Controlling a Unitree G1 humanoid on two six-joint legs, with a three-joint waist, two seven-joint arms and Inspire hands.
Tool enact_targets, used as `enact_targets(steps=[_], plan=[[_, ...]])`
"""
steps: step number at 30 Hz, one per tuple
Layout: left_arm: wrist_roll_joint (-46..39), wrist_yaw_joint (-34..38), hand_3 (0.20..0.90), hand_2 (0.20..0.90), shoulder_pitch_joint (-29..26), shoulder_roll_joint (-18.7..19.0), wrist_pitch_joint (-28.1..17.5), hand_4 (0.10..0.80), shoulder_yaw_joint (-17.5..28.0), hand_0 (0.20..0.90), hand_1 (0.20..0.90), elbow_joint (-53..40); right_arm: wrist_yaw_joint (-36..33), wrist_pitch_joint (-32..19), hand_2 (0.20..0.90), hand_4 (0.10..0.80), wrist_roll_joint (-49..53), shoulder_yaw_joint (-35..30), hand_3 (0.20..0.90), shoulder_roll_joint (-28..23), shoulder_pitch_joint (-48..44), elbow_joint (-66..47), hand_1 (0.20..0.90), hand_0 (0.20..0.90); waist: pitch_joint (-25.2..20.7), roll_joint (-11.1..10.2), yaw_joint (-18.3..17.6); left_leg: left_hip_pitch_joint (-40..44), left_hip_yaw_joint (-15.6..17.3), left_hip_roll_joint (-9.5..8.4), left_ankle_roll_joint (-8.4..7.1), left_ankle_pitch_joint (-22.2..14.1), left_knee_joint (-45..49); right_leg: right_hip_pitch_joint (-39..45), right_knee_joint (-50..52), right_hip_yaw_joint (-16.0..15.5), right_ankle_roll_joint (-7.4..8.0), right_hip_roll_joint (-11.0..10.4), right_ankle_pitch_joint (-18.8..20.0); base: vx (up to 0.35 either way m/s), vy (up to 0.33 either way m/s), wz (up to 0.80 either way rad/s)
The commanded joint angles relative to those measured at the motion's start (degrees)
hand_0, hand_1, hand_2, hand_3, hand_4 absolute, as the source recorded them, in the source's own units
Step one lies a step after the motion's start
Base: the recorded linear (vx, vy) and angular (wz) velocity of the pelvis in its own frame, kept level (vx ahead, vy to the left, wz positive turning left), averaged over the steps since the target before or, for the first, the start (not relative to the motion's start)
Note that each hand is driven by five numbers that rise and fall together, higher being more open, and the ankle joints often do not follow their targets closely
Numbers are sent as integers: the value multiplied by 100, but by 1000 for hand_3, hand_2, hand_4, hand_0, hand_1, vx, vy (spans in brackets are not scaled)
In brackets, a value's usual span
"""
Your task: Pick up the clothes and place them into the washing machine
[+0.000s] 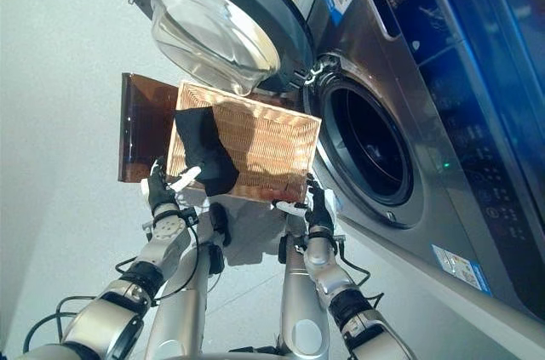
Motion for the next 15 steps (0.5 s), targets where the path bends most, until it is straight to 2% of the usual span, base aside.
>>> enact_targets(steps=[1,15], plan=[[176,-48,900,900,-190,-251,-338,800,74,900,900,-193,-28,-158,900,800,-261,-108,900,-440,261,-372,900,900,-273,459,2,-110,-337,-69,-457,1059,-1313,168,11,-296,-209,251,-316,0,0,0],[175,-72,900,900,324,-236,-343,800,408,900,900,300,61,-305,900,800,-178,-257,900,-363,405,-244,900,900,-634,531,91,123,-384,-104,-428,1025,-1421,407,1,-351,-198,237,-405,23,-2,2]])
